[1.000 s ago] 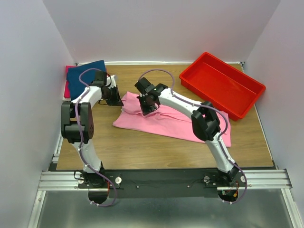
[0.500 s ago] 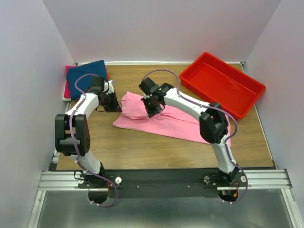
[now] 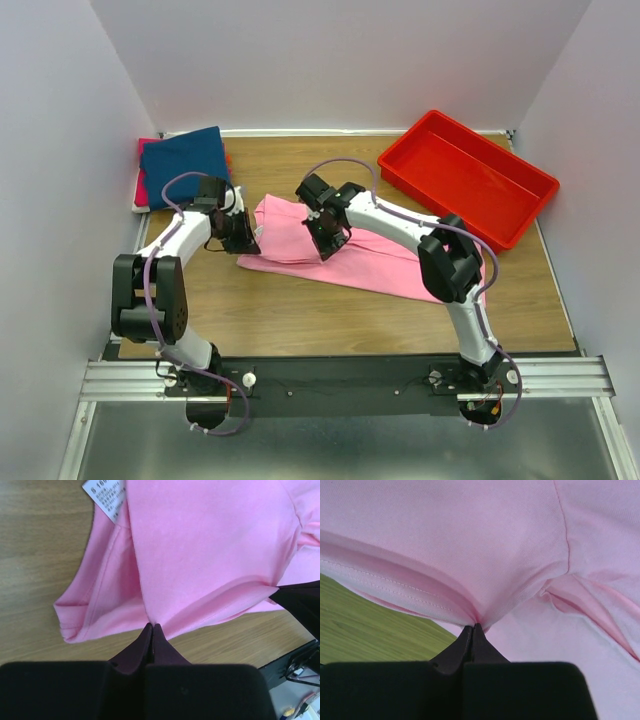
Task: Fold and stack the t-shirts
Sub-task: Fold the tshirt
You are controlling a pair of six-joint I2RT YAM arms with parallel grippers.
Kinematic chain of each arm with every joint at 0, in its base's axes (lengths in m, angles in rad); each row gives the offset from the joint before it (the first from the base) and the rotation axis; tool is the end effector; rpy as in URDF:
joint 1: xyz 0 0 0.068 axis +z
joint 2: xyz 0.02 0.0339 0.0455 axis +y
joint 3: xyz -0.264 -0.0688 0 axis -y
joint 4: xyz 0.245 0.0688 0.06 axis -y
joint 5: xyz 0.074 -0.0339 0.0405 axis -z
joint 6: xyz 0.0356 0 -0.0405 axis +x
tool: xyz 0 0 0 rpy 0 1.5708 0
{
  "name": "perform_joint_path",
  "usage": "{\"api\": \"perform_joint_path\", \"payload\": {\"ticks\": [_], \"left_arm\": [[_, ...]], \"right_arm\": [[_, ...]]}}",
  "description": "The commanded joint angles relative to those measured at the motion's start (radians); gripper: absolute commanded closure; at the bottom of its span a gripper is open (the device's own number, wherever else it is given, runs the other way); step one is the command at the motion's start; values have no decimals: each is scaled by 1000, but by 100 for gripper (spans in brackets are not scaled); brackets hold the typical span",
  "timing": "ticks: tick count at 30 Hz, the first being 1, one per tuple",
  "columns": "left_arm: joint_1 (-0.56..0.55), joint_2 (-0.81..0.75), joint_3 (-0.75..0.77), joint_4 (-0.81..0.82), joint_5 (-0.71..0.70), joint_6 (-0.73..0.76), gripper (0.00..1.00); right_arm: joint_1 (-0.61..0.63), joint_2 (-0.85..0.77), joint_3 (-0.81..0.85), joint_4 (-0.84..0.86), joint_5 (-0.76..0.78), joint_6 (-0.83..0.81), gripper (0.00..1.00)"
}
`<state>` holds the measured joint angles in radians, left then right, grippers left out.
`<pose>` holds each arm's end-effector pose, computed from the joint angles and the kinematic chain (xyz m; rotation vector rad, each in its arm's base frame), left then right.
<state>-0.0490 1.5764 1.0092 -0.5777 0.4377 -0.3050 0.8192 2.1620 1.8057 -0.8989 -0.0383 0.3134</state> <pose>0.3031 -0.0300 0.1997 -0.2173 2.7117 -0.6984 0.3074 0.3309 0.1993 -0.7294 2.7874 0.2925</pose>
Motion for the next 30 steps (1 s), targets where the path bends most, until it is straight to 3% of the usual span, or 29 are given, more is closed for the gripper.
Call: {"api": "perform_joint_path", "payload": {"ticks": [1,4,8,10,11,12,13,20,23,30], "left_arm": [[-12,-55,-27,-4,-50,-29,100],[-14,-70,-29,-20,-94,-39,100],[-14,-95,-21,-47,-145,-49,79],[-14,-117,-12,-60,-178,-57,70],[-14,-127,2,-77,-192,-60,64],[-14,-134,11,-85,-204,-62,59],[-14,-148,34,-102,-229,-63,59],[-34,-112,150,-111,-237,-60,58],[-74,-50,207,-102,-208,-68,58],[-193,123,272,-7,-33,-103,58]], "right_arm": [[8,-47,-23,-37,-12,-25,100],[9,-44,-22,-37,-17,-22,100],[8,-50,-26,-37,-20,-19,94],[8,-56,-31,-38,-17,-17,77],[8,-66,-37,-38,-14,-13,60],[8,-73,-39,-38,-8,-13,56],[8,-83,-40,-38,-6,-11,50],[9,-151,-29,-41,32,38,40],[0,-166,-40,-43,135,70,34],[-182,-198,-149,20,176,102,33]]}}
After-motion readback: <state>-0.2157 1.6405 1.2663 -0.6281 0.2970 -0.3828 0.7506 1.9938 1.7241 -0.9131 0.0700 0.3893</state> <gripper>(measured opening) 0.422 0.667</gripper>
